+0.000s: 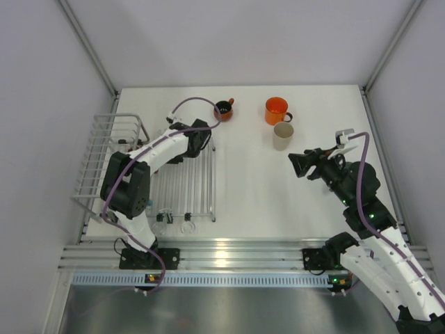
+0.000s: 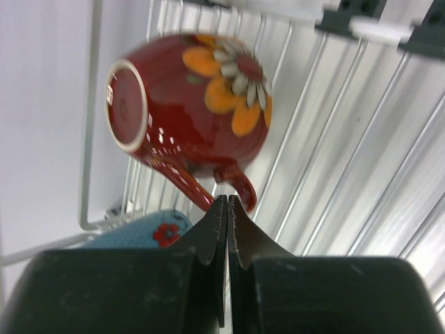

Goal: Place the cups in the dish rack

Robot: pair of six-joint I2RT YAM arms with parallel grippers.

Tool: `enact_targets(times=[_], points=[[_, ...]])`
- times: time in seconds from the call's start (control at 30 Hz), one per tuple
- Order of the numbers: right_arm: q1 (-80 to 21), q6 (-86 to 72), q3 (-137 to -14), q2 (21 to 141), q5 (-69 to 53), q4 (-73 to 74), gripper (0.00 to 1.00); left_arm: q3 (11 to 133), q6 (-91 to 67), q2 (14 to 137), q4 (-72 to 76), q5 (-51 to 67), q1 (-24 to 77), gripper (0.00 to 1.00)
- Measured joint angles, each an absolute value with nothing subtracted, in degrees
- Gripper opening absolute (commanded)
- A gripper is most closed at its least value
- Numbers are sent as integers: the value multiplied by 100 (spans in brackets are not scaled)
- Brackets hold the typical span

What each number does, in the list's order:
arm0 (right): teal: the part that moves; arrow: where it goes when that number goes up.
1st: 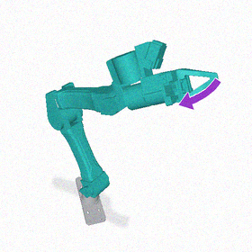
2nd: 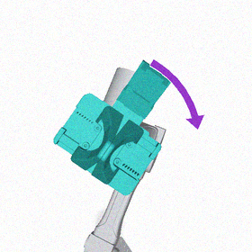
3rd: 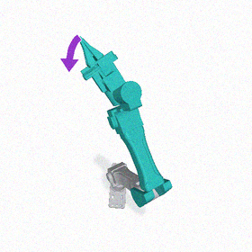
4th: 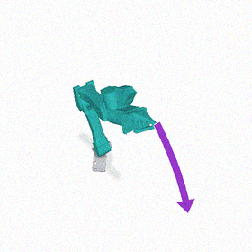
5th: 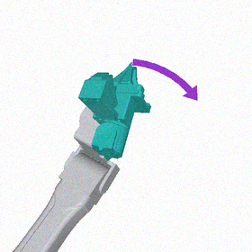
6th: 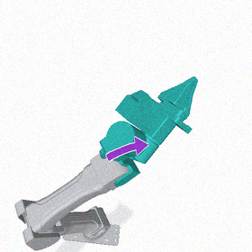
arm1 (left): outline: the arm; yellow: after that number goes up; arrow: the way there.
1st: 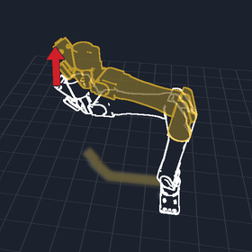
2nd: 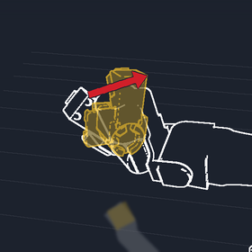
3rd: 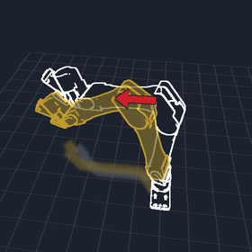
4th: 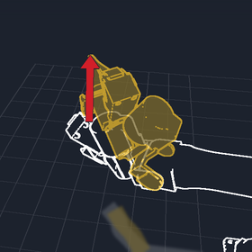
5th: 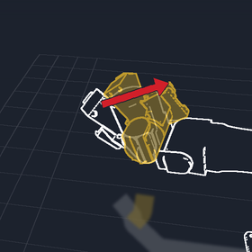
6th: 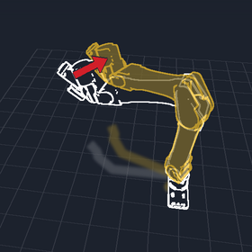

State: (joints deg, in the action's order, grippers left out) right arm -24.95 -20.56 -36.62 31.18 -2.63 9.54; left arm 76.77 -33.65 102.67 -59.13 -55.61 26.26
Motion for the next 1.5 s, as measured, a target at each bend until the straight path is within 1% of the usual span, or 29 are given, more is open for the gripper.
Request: enact_targets(times=[0.3, 0.83, 0.93, 1.07, 1.17, 1.23, 1.3, 1.33, 1.37, 1.4, 1.47, 1.5], points=[[-2495, -2056, -3662, 3022, -263, 1011, 63, 7290, -4324, 10235, -6250, -5199, 2639, 0], [-2495, -2053, -3662, 2958, -259, 1100, 64, 7319, -4412, 10237, -6381, -5494, 2259, 0], [-2495, -2056, -3664, 3074, -259, 1098, 64, 7494, -4281, 10237, -6438, -5498, 2484, 0], [-2495, -2060, -3750, 3402, -252, 1221, 64, 8005, -4117, 10237, -6447, -5408, 3164, 0], [-2495, -2069, -3922, 3662, -193, 1389, 64, 8405, -3946, 10127, -6228, -4829, 3597, 0], [-2495, -2080, -4025, 3763, -117, 1470, 64, 8436, -3747, 9878, -5878, -4121, 3699, 0], [-2495, -2099, -4193, 3859, -45, 1621, 64, 8379, -3555, 9559, -5476, -3404, 3695, 14], [-2495, -2097, -4320, 3924, -21, 1699, 64, 8313, -3454, 9376, -5251, -3037, 3682, 23], [-2495, -2099, -4447, 3992, 3, 1796, 64, 8178, -3345, 9107, -4939, -2497, 3664, 30], [-2495, -2097, -4569, 4053, 34, 1874, 64, 8047, -3275, 8879, -4672, -2091, 3651, 41], [-2495, -2093, -4869, 4189, 137, 2099, 64, 7789, -3179, 8444, -4193, -1291, 3638, 51], [-2495, -2093, -4974, 4230, 191, 2161, 64, 7629, -3151, 8184, -3848, -816, 3638, 62]])
